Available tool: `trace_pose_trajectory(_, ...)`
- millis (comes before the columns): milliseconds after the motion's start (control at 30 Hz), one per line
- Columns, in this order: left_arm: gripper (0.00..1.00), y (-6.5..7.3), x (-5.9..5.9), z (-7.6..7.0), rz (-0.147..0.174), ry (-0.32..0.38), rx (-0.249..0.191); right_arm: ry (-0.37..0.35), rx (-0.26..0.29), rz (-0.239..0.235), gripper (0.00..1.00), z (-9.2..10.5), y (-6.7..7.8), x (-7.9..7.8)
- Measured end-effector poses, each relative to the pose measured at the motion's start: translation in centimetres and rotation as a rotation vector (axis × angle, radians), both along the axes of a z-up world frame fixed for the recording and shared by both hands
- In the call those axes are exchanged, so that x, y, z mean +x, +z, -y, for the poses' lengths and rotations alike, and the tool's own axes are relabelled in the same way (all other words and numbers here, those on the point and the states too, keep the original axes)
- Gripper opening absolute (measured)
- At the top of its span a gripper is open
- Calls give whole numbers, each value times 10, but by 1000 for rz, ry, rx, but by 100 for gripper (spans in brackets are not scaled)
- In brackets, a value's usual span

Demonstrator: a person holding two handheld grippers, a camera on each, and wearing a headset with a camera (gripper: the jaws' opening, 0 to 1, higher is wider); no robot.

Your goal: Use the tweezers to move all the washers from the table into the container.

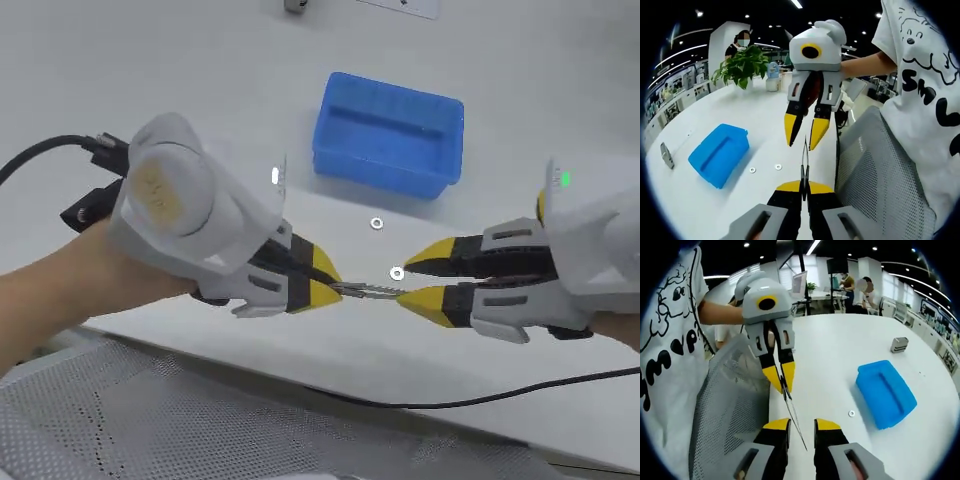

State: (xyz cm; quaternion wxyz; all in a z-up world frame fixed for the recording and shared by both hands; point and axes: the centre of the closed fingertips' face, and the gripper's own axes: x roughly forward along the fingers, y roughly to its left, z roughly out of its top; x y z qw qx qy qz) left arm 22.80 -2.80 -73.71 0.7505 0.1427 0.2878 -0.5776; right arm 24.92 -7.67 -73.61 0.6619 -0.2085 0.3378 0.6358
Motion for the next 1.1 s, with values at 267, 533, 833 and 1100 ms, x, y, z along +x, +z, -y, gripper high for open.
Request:
trace_pose_trajectory(267, 0, 18, 6, 1, -46, 89, -139, -271, 191, -160, 17, 15, -1, 16)
trace_pose_trajectory(533, 0, 32, 7, 6, -117, 114, -266, -256, 459, -324, 16, -16, 35, 7)
trace_pose_trajectory(833, 0, 59, 2, 5, -222, 75, -488, -124, 637, -392, 5, -31, 88, -2)
trace_pose_trajectory(1100, 0, 82, 2, 5, -271, 46, -632, -62, 690, -457, 12, -38, 116, -12)
